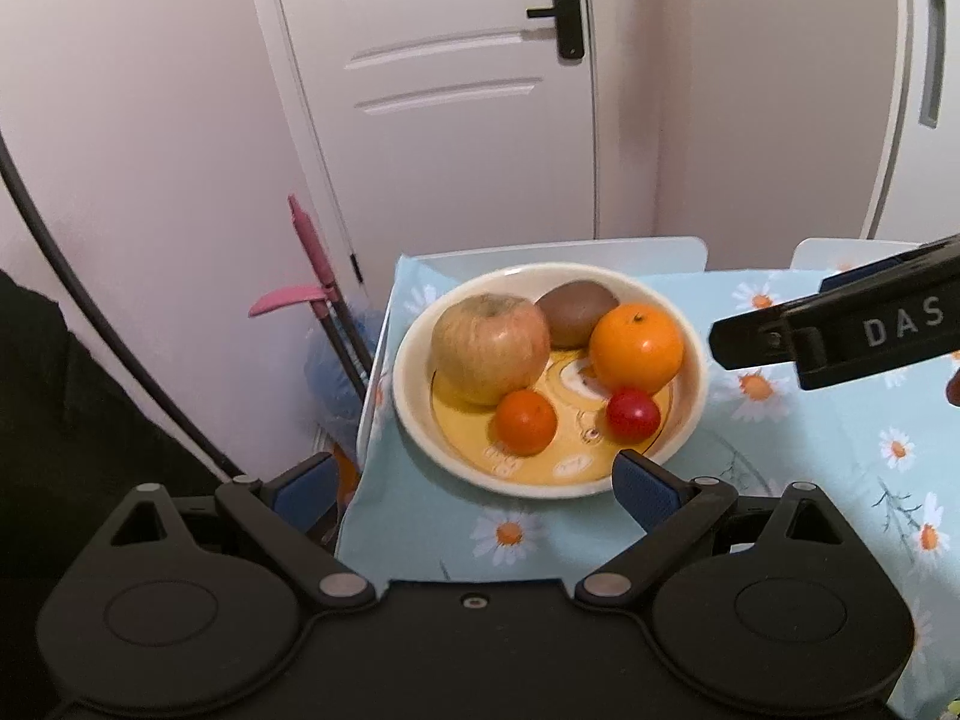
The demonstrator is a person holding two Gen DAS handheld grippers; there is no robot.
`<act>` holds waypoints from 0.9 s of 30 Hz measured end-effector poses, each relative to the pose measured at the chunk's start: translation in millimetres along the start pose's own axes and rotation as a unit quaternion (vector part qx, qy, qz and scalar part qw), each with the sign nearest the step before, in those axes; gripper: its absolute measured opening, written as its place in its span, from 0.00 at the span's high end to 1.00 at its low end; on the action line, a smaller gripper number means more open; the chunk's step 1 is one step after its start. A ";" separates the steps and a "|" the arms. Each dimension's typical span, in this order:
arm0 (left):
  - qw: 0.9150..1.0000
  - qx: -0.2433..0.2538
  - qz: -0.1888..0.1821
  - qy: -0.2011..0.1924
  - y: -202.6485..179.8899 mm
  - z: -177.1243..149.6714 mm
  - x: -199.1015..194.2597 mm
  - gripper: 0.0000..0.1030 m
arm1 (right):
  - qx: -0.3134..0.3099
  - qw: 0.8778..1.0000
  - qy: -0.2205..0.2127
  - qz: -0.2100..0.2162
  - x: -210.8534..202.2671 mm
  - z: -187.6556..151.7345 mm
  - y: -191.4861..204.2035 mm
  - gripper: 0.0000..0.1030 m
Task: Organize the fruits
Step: 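Move both open tools back toward the oranges and tangerine on the table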
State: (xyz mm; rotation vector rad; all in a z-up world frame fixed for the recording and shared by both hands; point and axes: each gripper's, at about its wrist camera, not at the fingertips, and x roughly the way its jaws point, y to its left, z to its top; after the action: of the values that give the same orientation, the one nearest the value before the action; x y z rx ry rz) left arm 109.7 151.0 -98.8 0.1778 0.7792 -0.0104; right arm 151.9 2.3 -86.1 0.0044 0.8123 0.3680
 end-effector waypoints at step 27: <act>0.999 0.024 -0.017 -0.040 -147.9 63.8 -18.3 0.03 | 0.021 0.998 -0.031 -0.046 -86.5 -33.9 -201.9 0.00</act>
State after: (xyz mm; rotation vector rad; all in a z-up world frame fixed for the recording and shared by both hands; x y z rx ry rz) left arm 130.1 -6.1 -64.5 0.2082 0.7024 -0.0672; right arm 138.0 -219.3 -77.3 0.0166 0.7553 0.2622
